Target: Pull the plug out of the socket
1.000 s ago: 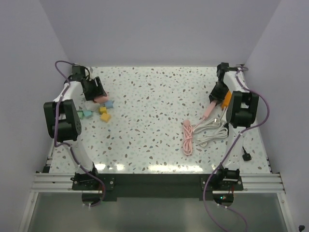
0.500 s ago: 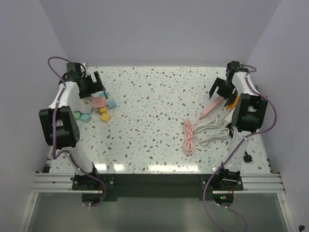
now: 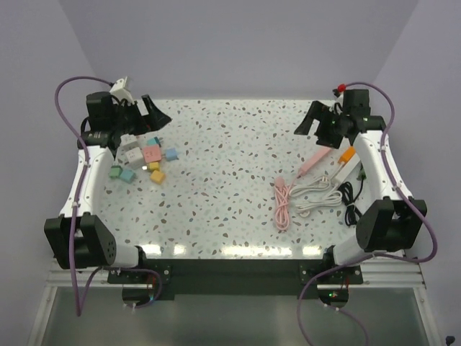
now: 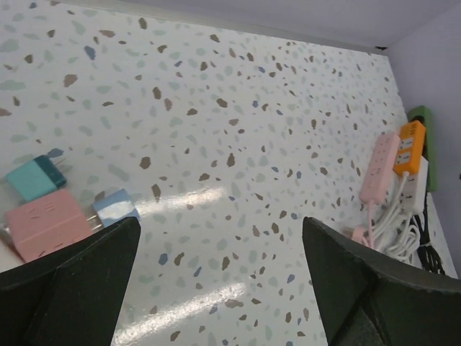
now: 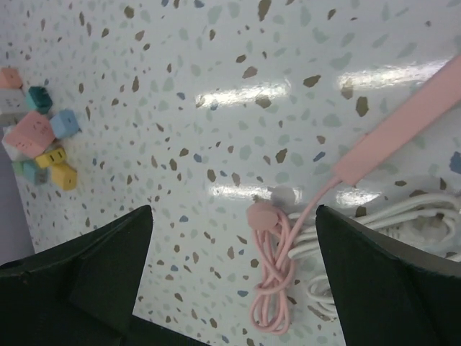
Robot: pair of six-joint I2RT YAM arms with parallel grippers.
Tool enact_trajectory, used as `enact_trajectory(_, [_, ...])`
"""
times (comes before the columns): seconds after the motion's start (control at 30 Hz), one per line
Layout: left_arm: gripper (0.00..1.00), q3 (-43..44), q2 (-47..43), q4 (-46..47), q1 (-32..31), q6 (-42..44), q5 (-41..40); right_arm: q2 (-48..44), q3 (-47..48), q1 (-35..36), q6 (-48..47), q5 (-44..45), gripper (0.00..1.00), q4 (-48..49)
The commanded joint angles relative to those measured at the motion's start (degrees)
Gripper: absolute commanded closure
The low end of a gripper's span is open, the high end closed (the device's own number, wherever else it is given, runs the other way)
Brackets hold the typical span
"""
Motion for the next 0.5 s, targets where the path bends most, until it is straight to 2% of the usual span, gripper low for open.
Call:
enact_trajectory(0.0, [0.00, -4.5, -5.6, 9.7, -1.5, -3.6, 7.8, -5.6, -2.8, 1.6, -1.3, -5.4, 0.02, 1.0])
enact_trajectory(0.13, [0.00, -4.2, -6.4, 11.5, -2.8, -4.2, 10.3, -14.7, -8.5, 1.7, 1.0, -7.6, 0.02, 4.5])
enact_trajectory(0.27, [0.00, -1.2, -5.4, 10.9, -3.6, -4.3, 10.2, -21.5, -10.0, 1.7, 1.6, -9.7, 0.02, 4.8])
enact_trajectory(0.47, [0.00, 4.3, -3.1, 12.0, -4.1, -4.6, 11.8, -23.3, -8.7, 1.7, 0.9, -9.9, 0.02, 2.6])
